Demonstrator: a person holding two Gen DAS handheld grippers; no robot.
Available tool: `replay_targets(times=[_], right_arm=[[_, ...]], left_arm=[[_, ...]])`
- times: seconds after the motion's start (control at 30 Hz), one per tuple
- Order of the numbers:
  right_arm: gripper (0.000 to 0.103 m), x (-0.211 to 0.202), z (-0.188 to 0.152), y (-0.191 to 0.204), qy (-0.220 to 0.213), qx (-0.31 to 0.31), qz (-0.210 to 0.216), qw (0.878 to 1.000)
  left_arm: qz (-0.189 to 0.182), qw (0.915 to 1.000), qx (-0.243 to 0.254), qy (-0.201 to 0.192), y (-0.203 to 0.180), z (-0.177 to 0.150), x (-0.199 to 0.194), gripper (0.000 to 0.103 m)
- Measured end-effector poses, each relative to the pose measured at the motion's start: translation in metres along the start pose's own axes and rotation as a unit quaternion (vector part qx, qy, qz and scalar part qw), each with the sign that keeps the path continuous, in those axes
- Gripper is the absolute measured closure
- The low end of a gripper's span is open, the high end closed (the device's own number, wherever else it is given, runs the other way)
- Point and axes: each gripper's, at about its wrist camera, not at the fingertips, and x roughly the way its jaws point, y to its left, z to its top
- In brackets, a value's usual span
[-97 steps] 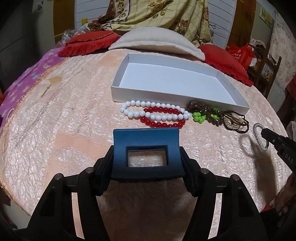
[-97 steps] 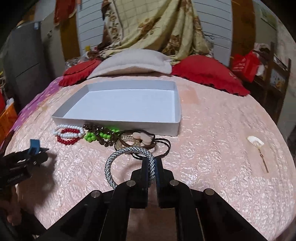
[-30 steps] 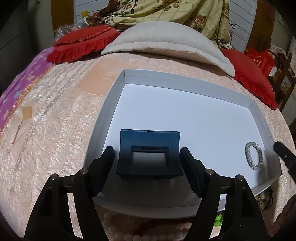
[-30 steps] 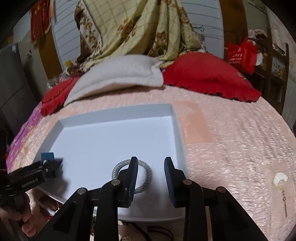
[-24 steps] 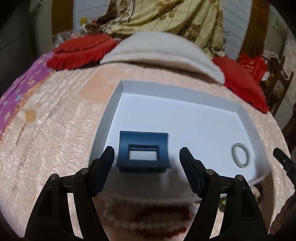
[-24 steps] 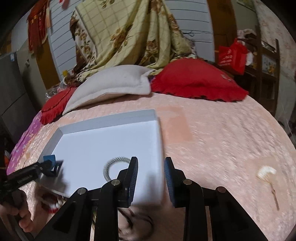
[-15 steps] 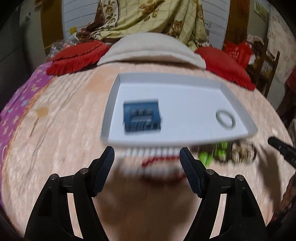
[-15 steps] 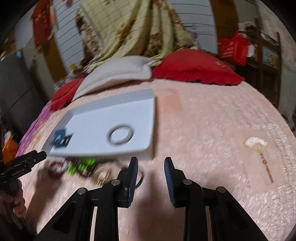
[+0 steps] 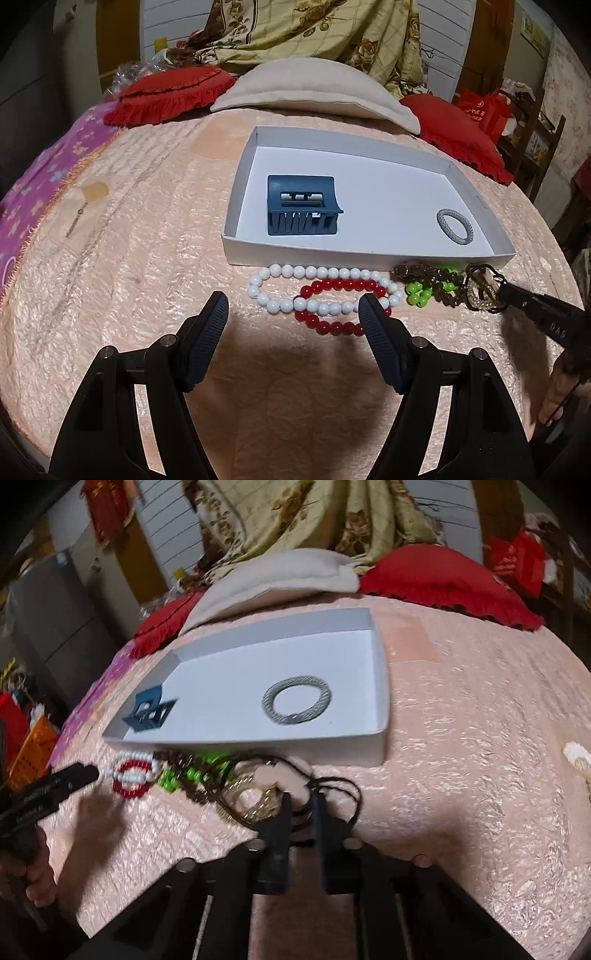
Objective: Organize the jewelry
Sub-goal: 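Open both tools to release the clip and bangle in the tray, then reach the right tool to the pink flower hair tie and grasp it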
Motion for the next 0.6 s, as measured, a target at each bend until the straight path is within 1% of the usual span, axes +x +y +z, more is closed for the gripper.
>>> replay_targets(times=[0.1,0.2,0.3,0.37,0.47,0.57,0.6], right_arm=[[0.103,-0.007,-0.002,0.003,-0.008,-0.006,0.003,1.000],[0.103,-0.025,-0.002,-0.001,-0.033,0.004,0.003,0.999],[0.103,-0.043,-0.002,-0.012,-0.059,0.023,-0.007,0.998],[0.103,-0.047,-0.002,-0.018,-0.062,0.030,-0.014,0.998],[0.102,-0.044,-0.003,-0.014,-0.060,0.014,-0.021,0.998],[0.092,-0.031,-0.003,-0.009,-0.043,0.012,-0.021,0.999],[0.087,-0.027,-0.003,-0.009,-0.040,0.016,-0.016,0.999]], left_arm=[[-0.002,1.0000,0.000,-0.001,-0.002,0.000,0.000,0.030],[0.000,1.0000,0.001,0.001,-0.002,0.000,0.001,0.030],[0.003,1.0000,0.000,0.004,-0.001,-0.001,0.002,0.030],[0.003,1.0000,-0.002,0.003,-0.001,-0.002,0.002,0.030],[0.003,1.0000,-0.002,0.005,-0.002,-0.002,0.004,0.030],[0.003,1.0000,0.001,0.008,-0.005,-0.003,0.005,0.030],[0.003,1.0000,0.003,0.009,-0.006,-0.003,0.006,0.030]])
